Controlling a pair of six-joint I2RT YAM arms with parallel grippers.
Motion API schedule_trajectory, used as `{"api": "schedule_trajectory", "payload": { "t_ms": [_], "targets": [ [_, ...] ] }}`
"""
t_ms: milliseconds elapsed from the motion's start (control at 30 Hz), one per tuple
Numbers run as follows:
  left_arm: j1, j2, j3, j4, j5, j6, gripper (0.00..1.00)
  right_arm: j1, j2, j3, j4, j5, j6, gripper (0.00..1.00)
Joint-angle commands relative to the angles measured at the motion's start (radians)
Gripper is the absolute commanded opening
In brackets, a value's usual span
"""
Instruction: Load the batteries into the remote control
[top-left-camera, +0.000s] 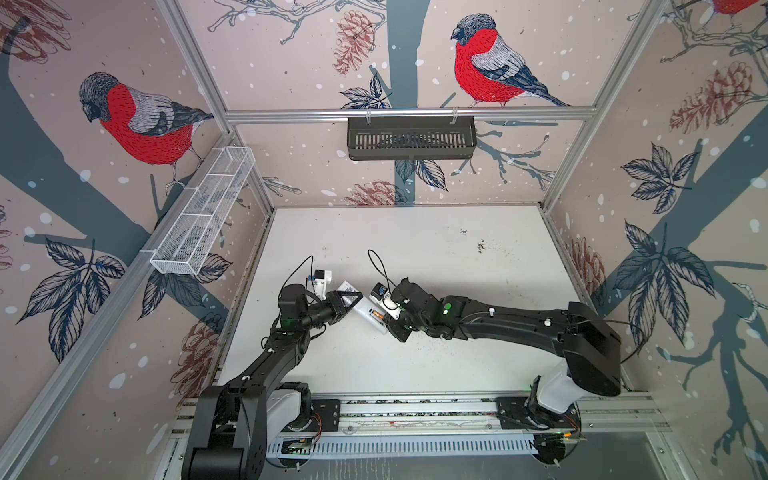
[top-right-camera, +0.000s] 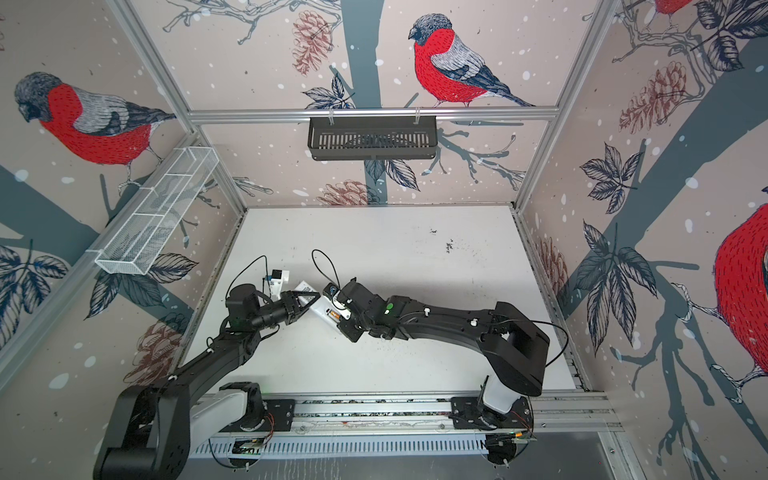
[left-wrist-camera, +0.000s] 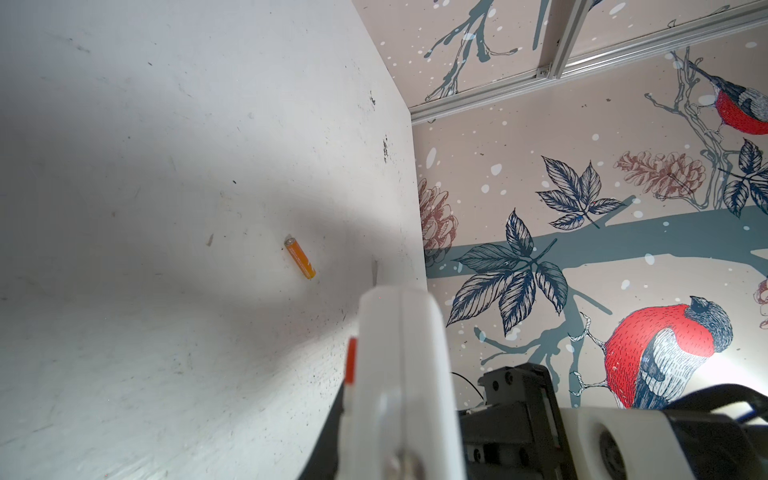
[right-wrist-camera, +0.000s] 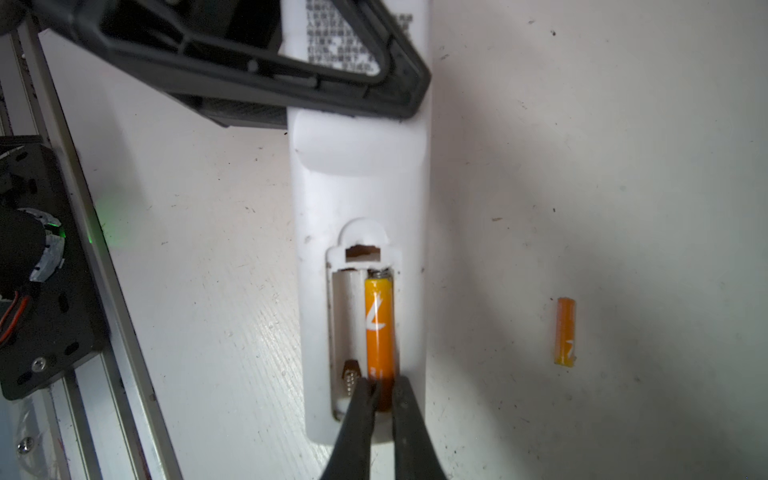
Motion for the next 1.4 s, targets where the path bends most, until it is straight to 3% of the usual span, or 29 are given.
{"api": "schedule_trajectory", "payload": {
  "t_ms": [0, 367, 667, 800, 1033, 1367],
  "targets": [
    [0.000, -0.001, 0.004, 0.052, 0.078, -0.019, 0.00, -0.008, 0.017, 0.016, -0.002, -0.013, 0.050, 0.09],
    [0.001, -0.023, 0.003, 0.049, 0.092, -0.027, 0.00, -0.025, 0.043, 0.013, 0.030, -0.019, 0.024, 0.07],
    [0.001, -0.017, 0.015, 0.008, 0.072, 0.016, 0.00, -0.034, -0.060, -0.017, -0.025, 0.026, 0.000, 0.11],
    [-0.001, -0.019, 0.016, 0.005, 0.069, 0.022, 0.00, -0.054, -0.125, -0.054, -0.028, -0.036, -0.009, 0.18],
    [-0.039, -0.042, 0.007, 0.063, 0.082, 0.013, 0.00, -0.084, -0.159, -0.087, -0.004, -0.226, -0.023, 0.42],
    [-0.102, -0.082, -0.009, 0.124, 0.092, -0.007, 0.00, -0.076, -0.125, -0.078, 0.024, -0.264, -0.009, 0.42]
  ]
}}
